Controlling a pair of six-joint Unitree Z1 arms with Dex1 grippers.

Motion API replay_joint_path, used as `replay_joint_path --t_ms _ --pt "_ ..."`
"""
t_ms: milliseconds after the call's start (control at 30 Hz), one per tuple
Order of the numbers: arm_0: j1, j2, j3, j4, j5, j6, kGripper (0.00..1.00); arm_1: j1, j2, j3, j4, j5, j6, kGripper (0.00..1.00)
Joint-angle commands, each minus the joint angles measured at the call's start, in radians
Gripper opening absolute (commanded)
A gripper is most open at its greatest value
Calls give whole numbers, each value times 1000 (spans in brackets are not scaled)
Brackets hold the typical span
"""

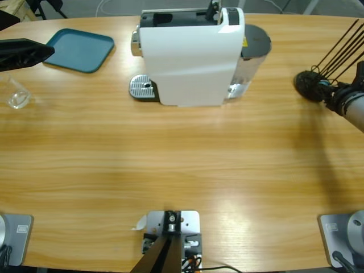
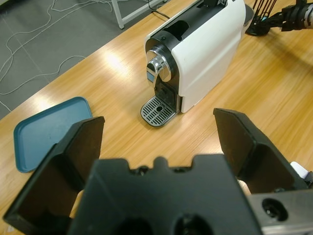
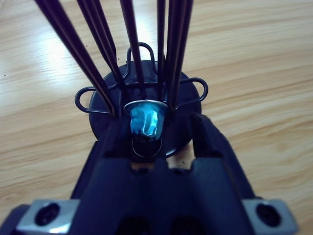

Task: Pour coffee

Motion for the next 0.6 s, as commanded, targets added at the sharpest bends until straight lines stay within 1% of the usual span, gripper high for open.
replay_joint_path --t_ms 33,233,300,400,433,467,600 --pt "6 30 39 -8 -9 -15 964 -12 41 11 -22 -1 -13 347" --pt "6 31 44 -8 -9 -25 964 -11 44 15 -42 -1 -19 330" --pt "6 29 46 -8 -9 -25 964 -12 45 16 -43 -4 -20 221" --pt "6 28 47 -8 -9 -25 964 -12 45 17 -48 -3 -20 216" --pt "6 27 47 -8 -9 -25 964 -11 46 17 -52 -3 -20 190" --pt "6 26 47 -8 -9 -25 964 -12 45 19 -58 -3 -21 133" --pt "6 17 54 -8 -9 -25 964 -12 30 20 -72 22 -23 131"
